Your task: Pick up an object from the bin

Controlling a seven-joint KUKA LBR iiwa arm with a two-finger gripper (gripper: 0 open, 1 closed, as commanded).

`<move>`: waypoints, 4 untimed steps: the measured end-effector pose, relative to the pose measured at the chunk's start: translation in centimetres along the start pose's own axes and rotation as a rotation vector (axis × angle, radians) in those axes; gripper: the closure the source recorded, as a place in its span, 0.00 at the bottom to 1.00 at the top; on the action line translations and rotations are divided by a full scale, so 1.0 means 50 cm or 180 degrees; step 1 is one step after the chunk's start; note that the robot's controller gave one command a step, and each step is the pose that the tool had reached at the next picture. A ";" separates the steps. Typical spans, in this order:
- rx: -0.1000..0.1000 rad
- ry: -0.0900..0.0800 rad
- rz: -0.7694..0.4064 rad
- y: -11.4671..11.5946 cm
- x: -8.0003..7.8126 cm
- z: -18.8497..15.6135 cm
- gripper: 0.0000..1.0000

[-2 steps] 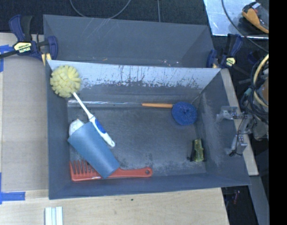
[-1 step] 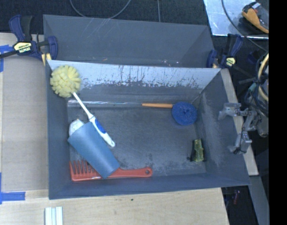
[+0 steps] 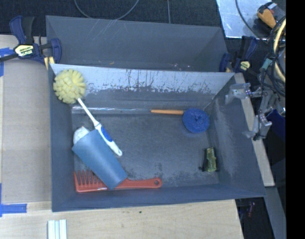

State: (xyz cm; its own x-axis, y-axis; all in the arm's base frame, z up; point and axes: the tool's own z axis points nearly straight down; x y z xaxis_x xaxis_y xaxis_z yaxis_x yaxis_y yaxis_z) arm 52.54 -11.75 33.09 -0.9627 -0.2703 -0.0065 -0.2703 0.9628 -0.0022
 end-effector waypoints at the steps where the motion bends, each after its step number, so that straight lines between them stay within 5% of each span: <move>1: 0.0012 -0.0011 0.0383 -0.069 -0.125 0.194 0.00; 2: 0.0003 0.0002 0.0324 -0.047 -0.104 0.025 0.00; 3: 0.0011 -0.0014 0.0508 -0.056 -0.152 0.201 0.00; 4: 0.0026 -0.0046 0.0418 -0.030 -0.185 0.175 0.00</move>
Offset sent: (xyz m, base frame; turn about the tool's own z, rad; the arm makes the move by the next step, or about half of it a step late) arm 0.0260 0.0015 0.1293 0.0481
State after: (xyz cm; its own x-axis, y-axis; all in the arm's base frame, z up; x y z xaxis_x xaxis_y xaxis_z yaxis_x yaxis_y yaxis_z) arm 61.93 -10.71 24.40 -0.9896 -0.1421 -0.0217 -0.1420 0.9898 -0.0087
